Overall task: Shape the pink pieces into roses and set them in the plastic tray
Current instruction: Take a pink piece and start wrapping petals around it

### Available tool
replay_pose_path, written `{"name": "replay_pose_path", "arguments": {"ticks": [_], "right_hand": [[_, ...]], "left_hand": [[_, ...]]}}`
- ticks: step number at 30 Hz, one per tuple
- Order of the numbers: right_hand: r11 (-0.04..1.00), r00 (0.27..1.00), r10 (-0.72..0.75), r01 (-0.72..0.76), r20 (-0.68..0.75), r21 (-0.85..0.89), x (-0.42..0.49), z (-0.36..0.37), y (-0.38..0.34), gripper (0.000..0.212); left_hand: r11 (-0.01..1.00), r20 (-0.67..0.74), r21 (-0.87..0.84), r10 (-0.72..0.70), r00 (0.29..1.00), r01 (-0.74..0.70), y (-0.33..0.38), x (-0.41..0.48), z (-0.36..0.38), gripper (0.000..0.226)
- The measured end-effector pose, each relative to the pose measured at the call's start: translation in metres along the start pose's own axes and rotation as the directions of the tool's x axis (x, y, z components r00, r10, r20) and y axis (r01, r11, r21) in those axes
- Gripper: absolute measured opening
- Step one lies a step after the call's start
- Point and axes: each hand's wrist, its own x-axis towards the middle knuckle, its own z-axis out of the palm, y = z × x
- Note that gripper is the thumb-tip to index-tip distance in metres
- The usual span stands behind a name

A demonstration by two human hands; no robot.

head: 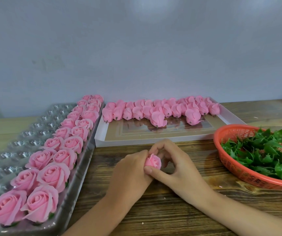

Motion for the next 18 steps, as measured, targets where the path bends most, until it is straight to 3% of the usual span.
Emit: {"name": "replay_pose_path", "arguments": {"ticks": [7, 12, 14, 18], "right_hand": [[0.999, 0.999, -0.039, 0.038, 0.034, 0.033, 0.0019, -0.0033, 0.0003, 0.014], [0.997, 0.998, -0.052, 0.051, 0.027, 0.050, 0.0016, -0.0043, 0.0017, 0.015], [0.998, 0.999, -0.051, 0.050, 0.018, 0.047, 0.0014, -0.0037, 0.0016, 0.015], [0.997, 0.998, 0.039, -0.042, 0.043, 0.061, 0.0011, -0.0016, 0.0003, 0.029]], "left_hand": [[0.994, 0.017, 0.007, -0.108, 0.994, 0.108, -0.0035, 0.0017, 0.0003, 0.020], [0.961, 0.174, -0.187, -0.173, 0.969, 0.205, -0.0061, 0.0058, -0.0006, 0.010], [0.950, 0.171, -0.221, -0.185, 0.968, 0.220, -0.0056, 0.0055, -0.0019, 0.010], [0.992, 0.061, 0.029, -0.126, 0.990, 0.125, -0.0052, 0.0026, -0.0022, 0.015]]}}
